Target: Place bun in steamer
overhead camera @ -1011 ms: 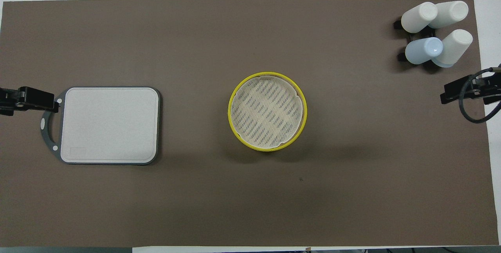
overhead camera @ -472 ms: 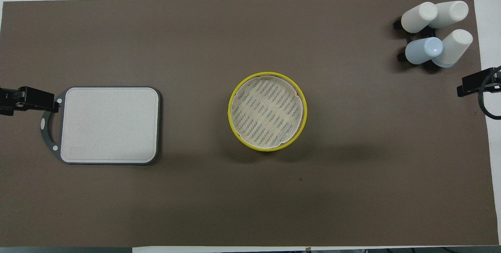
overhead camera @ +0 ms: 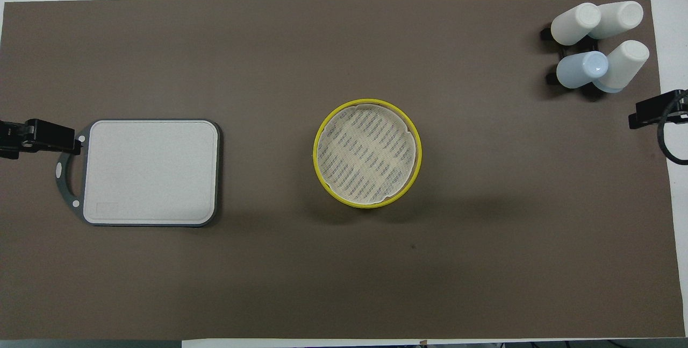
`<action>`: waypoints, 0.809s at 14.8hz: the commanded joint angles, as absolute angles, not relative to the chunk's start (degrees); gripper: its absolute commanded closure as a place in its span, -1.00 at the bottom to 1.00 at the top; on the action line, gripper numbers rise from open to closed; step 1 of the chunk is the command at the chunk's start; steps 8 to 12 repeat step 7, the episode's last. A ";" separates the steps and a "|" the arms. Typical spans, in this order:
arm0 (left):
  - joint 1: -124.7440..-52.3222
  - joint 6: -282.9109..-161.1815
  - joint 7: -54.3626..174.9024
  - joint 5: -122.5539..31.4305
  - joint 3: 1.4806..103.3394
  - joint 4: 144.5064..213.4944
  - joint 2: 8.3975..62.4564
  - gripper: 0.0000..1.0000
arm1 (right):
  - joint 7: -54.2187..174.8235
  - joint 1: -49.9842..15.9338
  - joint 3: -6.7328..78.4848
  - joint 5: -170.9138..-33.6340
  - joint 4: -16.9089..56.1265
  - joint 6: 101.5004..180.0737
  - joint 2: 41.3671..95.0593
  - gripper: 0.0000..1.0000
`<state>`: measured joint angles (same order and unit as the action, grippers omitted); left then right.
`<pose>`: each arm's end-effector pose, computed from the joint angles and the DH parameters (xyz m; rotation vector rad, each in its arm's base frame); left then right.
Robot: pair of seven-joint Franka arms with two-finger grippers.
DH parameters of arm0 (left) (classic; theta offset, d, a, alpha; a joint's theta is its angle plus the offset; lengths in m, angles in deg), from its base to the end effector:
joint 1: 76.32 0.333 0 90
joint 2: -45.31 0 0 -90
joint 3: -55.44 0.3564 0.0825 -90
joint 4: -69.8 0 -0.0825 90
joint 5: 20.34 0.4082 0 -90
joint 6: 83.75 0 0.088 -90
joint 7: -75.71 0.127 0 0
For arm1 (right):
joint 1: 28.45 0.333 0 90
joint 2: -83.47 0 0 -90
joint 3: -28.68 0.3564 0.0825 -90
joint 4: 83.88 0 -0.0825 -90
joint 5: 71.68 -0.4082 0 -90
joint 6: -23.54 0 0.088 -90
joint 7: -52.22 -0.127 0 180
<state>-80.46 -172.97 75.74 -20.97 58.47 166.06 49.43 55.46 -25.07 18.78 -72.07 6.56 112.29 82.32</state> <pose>0.5490 -0.0110 0.6302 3.1261 -0.0313 -0.0801 0.5779 -0.0641 0.6278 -3.1318 0.0898 0.0765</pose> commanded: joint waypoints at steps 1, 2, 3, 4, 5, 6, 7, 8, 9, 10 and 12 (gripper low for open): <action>-79.92 -174.10 76.33 -21.22 58.16 167.62 50.94 -1.00 | 57.14 -24.94 20.05 -71.77 7.97 111.35 83.55 -1.00; -79.92 -174.10 76.42 -21.22 58.16 167.62 50.94 -1.00 | 57.14 -24.93 20.41 -71.77 8.05 111.60 83.47 -1.00; -79.92 -174.10 76.33 -21.22 58.16 167.62 50.94 -1.00 | 57.22 -24.93 20.41 -71.77 8.05 111.52 83.47 -1.00; -79.92 -174.02 76.33 -21.22 58.16 167.62 50.94 -1.00 | 57.23 -24.93 20.41 -71.77 8.05 111.43 83.47 -1.00; -79.92 -174.10 76.33 -21.22 58.16 167.62 50.94 -1.00 | 57.23 -24.93 20.41 -71.69 7.97 111.52 83.47 -1.00; -80.01 -174.02 76.33 -21.22 58.16 167.62 50.94 -1.00 | 57.23 -24.93 20.41 -71.68 7.97 111.78 83.47 -1.00; -79.92 -174.01 76.33 -21.22 58.16 167.62 50.94 -1.00 | 57.23 -24.93 20.41 -71.68 7.97 111.78 83.47 -1.00; -79.92 -174.01 76.33 -21.22 58.16 167.62 50.94 -1.00 | 57.23 -24.93 20.41 -71.68 7.97 111.78 83.47 -1.00; -79.92 -174.01 76.33 -21.22 58.16 167.62 50.94 -1.00 | 57.23 -24.93 20.41 -71.68 7.97 111.78 83.47 -1.00; -79.92 -174.01 76.33 -21.22 58.16 167.62 50.94 -1.00 | 57.23 -24.93 20.41 -71.68 7.97 111.78 83.47 -1.00; -79.92 -174.01 76.33 -21.22 58.16 167.62 50.94 -1.00 | 57.23 -24.93 20.41 -71.68 7.97 111.78 83.47 -1.00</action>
